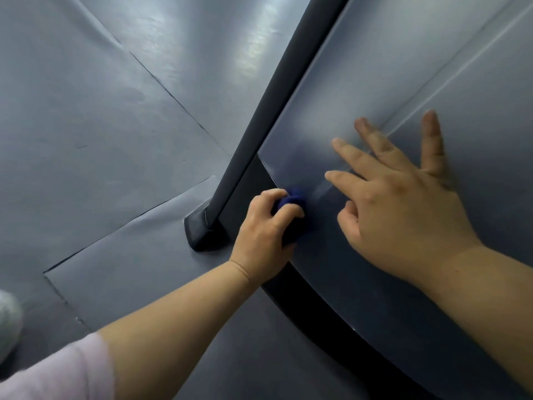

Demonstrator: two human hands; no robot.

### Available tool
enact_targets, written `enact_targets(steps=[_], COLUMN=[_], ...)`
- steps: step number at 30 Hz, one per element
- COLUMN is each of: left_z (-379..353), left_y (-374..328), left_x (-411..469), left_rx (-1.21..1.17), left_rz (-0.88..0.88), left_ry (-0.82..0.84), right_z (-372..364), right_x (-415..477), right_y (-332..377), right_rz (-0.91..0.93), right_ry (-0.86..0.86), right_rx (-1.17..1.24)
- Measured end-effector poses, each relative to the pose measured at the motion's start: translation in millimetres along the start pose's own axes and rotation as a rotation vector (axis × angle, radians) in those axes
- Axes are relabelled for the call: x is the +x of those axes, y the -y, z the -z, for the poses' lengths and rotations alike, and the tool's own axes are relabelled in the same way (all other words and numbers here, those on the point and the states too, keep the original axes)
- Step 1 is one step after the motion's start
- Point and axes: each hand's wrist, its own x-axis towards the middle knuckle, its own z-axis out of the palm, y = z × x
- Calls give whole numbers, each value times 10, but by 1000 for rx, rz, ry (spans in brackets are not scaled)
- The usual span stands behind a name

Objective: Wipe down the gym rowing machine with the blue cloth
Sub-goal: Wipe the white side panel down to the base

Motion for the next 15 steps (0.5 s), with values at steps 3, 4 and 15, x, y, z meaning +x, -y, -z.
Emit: enact_targets(steps=[3, 4, 15], left_z=[-81, -88, 154], left_y=[245, 352, 86], left_x=[-317, -460, 105], left_rx=[61, 68, -106], left_rz=[9, 52, 110], left_ry=[56, 103, -43], right_z=[7, 7, 46], right_x=[54, 75, 202], right_y=[15, 9, -27], right_rz=[20, 28, 42], right_ry=[18, 26, 61], right_rx=[-11, -22, -123])
